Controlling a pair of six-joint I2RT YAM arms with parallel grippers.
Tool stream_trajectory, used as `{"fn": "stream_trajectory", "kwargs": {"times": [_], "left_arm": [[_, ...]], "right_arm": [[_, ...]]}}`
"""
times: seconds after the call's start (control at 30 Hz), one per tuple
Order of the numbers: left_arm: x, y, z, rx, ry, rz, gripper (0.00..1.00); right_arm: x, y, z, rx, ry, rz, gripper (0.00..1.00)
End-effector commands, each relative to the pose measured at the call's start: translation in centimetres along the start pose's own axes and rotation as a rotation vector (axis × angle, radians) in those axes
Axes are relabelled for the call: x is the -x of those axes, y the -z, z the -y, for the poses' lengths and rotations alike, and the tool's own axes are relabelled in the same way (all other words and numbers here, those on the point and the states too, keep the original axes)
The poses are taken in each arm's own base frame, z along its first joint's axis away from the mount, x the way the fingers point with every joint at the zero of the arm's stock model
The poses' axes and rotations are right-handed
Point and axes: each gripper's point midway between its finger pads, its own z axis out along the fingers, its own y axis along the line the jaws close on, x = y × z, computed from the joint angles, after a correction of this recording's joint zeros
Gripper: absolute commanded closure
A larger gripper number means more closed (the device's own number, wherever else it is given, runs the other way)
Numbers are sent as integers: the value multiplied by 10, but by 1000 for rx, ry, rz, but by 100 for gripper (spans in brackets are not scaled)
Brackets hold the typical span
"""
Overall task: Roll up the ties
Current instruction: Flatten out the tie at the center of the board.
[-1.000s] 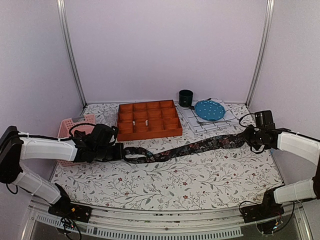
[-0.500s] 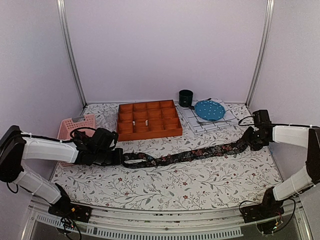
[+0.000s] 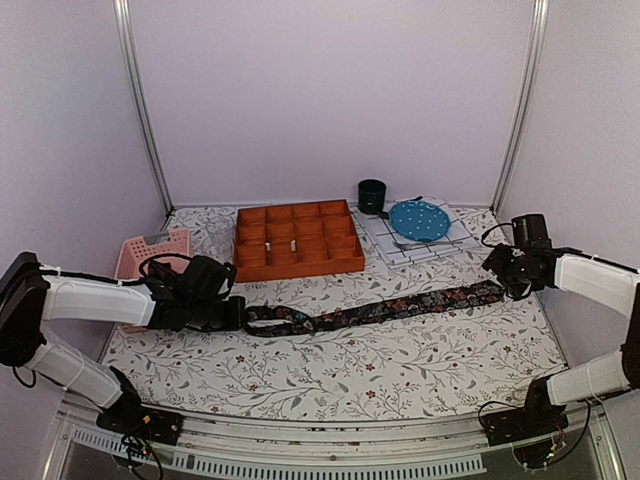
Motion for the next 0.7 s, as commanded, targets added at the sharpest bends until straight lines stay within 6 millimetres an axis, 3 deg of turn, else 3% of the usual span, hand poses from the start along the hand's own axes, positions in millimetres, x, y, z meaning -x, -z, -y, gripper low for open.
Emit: {"fn": "stream_trajectory", "kwargs": {"times": [0.0,0.07,0.13,0.2,0.33,0.47,0.67], "left_arm": [[3,7,4,-23,-2,23,100],[2,12,11,-68,7,27,100],[1,17,16,-101,11,27,100],[-1,23,19,-126,7,21,100],[-7,30,29,-200,-26,18,100],[-25,29,37,-266,-53,-7,100],[-43,28,15,-181,31,-14,98]], "right_arm": [[-17,58,-94,386,130,2,30],[-55,67,-131,499,228,-82,31],[-92,67,-154,552,300,-169,32],[-127,66,-172,612,345,-265,34],[-178,62,-201,696,423,-397,37],[-222,55,-212,720,490,-519,39],[-257,64,-221,724,617,-547,40]]}}
